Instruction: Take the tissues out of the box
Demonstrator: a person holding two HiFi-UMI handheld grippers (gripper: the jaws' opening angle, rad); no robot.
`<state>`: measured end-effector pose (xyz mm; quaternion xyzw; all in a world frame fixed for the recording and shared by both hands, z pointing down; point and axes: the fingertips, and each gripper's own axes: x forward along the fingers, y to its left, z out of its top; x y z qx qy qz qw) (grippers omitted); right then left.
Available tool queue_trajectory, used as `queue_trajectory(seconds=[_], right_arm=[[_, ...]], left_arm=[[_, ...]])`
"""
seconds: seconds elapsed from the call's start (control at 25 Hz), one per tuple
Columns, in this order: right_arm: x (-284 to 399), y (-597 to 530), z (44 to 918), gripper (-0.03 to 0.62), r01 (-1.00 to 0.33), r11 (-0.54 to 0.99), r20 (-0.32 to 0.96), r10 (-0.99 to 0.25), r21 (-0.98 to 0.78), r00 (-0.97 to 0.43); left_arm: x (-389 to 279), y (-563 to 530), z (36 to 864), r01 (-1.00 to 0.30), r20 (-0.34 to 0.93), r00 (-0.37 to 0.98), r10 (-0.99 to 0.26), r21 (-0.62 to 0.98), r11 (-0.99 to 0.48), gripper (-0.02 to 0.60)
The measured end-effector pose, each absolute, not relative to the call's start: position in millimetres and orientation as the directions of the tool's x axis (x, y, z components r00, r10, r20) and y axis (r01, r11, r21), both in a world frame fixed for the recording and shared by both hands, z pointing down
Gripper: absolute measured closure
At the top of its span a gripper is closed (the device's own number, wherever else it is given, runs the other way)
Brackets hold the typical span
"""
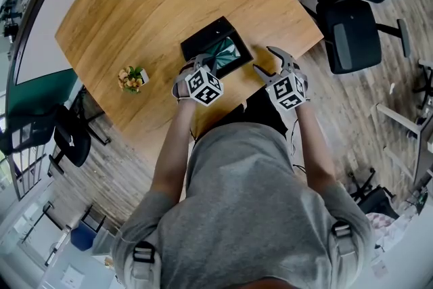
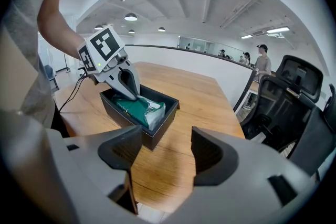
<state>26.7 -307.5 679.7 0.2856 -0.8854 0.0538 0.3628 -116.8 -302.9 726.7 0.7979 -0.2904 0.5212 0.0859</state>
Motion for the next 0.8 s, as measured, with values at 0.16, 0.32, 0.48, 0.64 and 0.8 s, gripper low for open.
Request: queue_trajectory(seconds=[0.16,0.32,0.48,0.64,0.8], right_arm=[[28,-307,676,0.292,-0.547,0.828,0.667,-0.476,0.12,-0.574],[26,-304,670,0.292,-0.546,0.829,0.662,-0.479,0.124,-0.577],[26,-302,667,0.292,-0.551,0.824,0.651,-0.49,0.13,-0.579],[25,-300,663,0.29,-0.553,0.822,0.643,-0.498,0.135,-0.582],[26,-297,659,0.29,-0.555,0.82,0.637,-0.504,0.14,-0.584]], left_arm=[[-117,-303,725,-0.556,0.88,0.293,-0.374,-0.161,-0.816,0.555],[-118,-300,721,-0.557,0.875,0.293,-0.386,-0.172,-0.813,0.557],[-119,-298,715,-0.56,0.864,0.289,-0.412,-0.197,-0.805,0.557],[-118,-297,710,-0.562,0.859,0.287,-0.424,-0.207,-0.801,0.557],[-116,-297,704,-0.564,0.854,0.289,-0.432,-0.213,-0.798,0.558]])
